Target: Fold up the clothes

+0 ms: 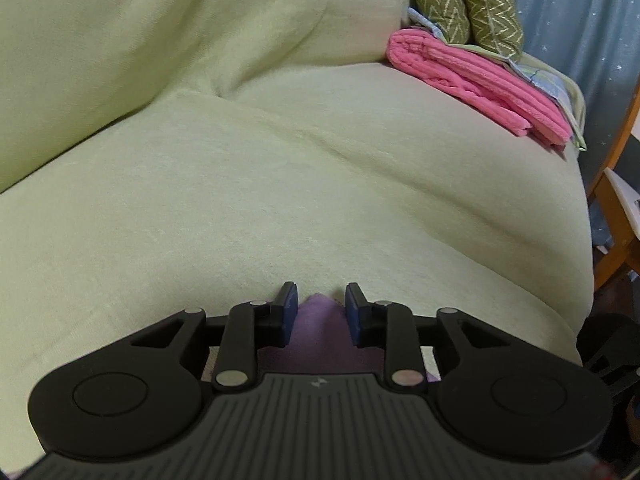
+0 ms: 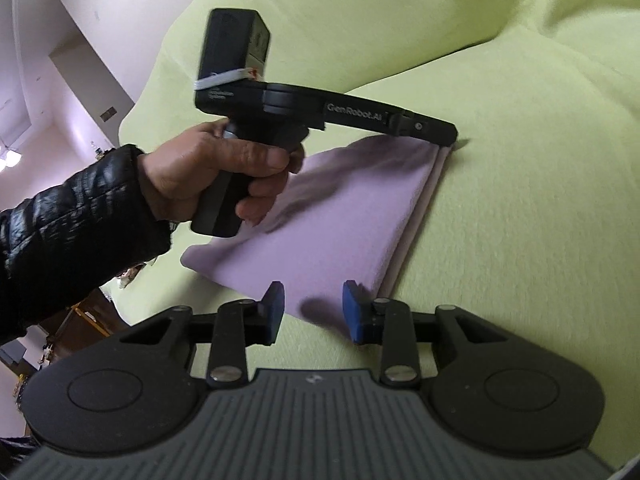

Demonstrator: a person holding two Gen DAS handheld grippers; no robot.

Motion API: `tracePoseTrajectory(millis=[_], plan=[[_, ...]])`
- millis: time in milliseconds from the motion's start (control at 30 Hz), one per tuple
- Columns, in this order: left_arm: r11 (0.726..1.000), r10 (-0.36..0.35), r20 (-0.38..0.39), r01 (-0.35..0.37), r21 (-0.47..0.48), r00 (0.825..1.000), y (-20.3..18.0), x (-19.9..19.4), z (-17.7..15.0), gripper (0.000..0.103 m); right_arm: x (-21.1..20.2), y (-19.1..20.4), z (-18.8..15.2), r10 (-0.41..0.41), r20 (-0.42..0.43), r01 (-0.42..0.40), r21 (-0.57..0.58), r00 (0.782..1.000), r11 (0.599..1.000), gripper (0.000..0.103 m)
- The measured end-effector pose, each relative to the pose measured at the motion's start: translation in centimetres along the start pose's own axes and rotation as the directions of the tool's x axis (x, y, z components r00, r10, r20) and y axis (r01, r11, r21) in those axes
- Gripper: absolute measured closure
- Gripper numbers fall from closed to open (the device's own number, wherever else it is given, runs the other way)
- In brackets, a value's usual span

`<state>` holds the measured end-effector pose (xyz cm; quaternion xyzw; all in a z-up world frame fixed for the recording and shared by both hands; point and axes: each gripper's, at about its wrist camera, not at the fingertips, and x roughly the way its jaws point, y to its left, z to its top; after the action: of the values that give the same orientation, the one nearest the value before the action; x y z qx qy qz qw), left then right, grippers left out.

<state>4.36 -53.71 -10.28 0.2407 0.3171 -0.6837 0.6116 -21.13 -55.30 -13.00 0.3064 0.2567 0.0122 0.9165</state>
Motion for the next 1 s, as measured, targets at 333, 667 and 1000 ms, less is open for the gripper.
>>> tracePoseTrajectory(millis=[333,667,1000], plan=[[0.993,0.118,0.018,-0.118,0.029,0.993,-1.9,-5.4,-0.2,0.071,0.6,1.2,-0.3,-0.083,0.006,0.083,0.004,0.997,0.997,0.075],[0.963,0.264,0.026,-0.262,-0.058,0.964,-1.1,-14.6,-8.6,0.057,0.1,3.7,0.2,-0.212,-0.005,0.211,-0.043,0.977,0.977,0.066],[0.824,0.372,0.034,-0.313,-0.473,0.928,1.0,-23.8,-21.2,0.057,3.9,9.8,1.2,-0.229,-0.005,0.219,-0.273,0.973,0.937,0.065]])
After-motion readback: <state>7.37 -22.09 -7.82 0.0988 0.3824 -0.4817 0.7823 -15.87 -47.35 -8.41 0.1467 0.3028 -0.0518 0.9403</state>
